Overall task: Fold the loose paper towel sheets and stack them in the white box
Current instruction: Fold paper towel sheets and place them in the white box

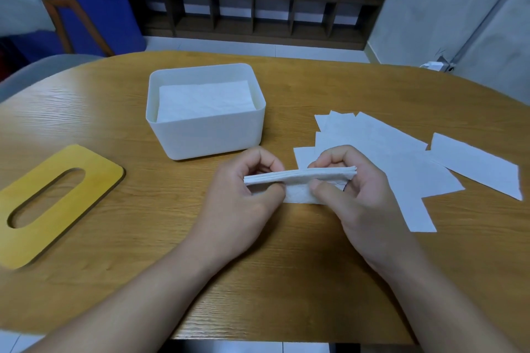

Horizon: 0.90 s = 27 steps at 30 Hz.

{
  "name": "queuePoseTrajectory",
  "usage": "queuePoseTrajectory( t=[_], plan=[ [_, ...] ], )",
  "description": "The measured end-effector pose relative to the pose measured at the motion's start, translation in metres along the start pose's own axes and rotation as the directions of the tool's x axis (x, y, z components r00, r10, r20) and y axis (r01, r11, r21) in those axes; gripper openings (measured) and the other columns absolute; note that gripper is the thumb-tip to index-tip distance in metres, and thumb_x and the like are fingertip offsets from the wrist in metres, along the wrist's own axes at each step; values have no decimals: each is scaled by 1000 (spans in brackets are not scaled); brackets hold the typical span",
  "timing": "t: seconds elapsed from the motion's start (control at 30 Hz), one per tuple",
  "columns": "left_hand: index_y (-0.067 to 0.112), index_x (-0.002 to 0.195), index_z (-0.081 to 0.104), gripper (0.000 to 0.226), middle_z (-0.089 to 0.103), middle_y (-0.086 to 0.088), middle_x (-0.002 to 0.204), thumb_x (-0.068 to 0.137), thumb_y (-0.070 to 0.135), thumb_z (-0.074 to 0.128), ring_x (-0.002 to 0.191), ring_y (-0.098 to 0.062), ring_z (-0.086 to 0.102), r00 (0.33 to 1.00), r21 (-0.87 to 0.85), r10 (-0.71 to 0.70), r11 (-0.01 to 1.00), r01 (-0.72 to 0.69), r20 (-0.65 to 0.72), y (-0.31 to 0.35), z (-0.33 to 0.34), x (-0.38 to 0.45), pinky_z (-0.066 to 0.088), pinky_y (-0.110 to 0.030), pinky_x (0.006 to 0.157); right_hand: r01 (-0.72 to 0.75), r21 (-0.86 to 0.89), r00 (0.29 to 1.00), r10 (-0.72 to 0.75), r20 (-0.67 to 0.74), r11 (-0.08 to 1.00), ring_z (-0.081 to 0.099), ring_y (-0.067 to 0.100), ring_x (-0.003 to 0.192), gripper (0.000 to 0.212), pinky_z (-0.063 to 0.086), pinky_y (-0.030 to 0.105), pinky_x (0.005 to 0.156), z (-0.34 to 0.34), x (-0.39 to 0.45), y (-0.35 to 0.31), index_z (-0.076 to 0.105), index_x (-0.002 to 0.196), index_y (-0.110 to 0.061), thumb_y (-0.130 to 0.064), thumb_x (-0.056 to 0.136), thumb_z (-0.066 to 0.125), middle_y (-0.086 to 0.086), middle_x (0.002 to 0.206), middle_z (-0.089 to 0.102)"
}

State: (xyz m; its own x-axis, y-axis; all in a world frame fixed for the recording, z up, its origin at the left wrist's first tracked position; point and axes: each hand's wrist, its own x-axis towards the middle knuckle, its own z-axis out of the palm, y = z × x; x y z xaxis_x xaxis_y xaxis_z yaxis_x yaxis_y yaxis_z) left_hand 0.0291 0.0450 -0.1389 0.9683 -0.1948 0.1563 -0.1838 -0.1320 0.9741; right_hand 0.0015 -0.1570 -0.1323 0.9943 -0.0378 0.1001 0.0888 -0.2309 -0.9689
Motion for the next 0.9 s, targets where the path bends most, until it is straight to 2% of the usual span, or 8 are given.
queuePoseTrajectory(
  t=[0.13,0.2,0.33,0.5,0.57,0.67,0.83,0.9],
  plan=[
    [10,90,68,22,67,2,79,89,-11,72,71,-10,55,998,-76,-36,997,32,-46,0,-2,1,45,-26,69,-21,-13,1000,21,11,1000,74,23,97,21,60,54,87,3,-3,-4,69,120,-23,-15,103,77,1,101,76],
    [9,94,68,21,67,0,81,90,-11,72,72,-11,56,997,-111,-40,993,33,-61,2,-3,1,47,-26,68,-19,-31,999,20,31,999,76,22,104,23,60,56,94,8,-6,-7,67,125,-23,-18,104,76,2,109,79],
    [15,102,70,23,73,-1,92,92,-4,77,80,-12,65,996,-106,-33,994,24,-85,7,-4,-3,52,-26,73,-19,-27,1000,19,7,999,77,23,102,18,61,56,93,19,-11,-17,69,124,-23,-18,107,70,1,108,80],
    [22,101,72,20,74,9,92,92,7,82,87,-10,70,992,-49,-4,999,-2,-127,11,-12,-7,53,-25,76,-16,-93,998,10,-69,996,77,14,103,21,63,38,84,26,-23,-31,70,125,-29,-24,105,72,-9,111,80],
    [23,100,72,19,74,10,90,93,10,83,85,-9,71,992,-50,-3,999,-3,-130,15,-17,-8,54,-25,73,-7,-59,992,-1,-128,998,78,13,101,17,63,34,81,26,-25,-36,71,119,-27,-20,104,72,-10,110,81],
    [26,103,72,21,76,10,94,94,12,84,89,-12,73,988,-50,14,999,-22,-153,23,-25,-9,57,-30,75,29,25,987,-25,-157,999,81,19,103,16,63,42,88,26,-22,-46,72,115,-16,-5,103,71,0,110,84],
    [42,138,55,51,75,11,104,98,21,80,97,-16,76,976,-3,88,996,-90,-197,37,-46,-7,64,-40,79,52,64,989,-43,-142,997,82,20,106,20,65,32,89,28,4,-69,73,117,-12,2,102,71,1,111,85],
    [45,144,48,60,68,18,105,100,17,77,90,-16,73,956,59,146,989,-136,-254,42,-59,-3,59,-25,75,54,60,992,-47,-119,997,82,20,106,22,66,32,90,33,18,-81,72,119,-12,1,102,72,1,113,84]
  ],
)
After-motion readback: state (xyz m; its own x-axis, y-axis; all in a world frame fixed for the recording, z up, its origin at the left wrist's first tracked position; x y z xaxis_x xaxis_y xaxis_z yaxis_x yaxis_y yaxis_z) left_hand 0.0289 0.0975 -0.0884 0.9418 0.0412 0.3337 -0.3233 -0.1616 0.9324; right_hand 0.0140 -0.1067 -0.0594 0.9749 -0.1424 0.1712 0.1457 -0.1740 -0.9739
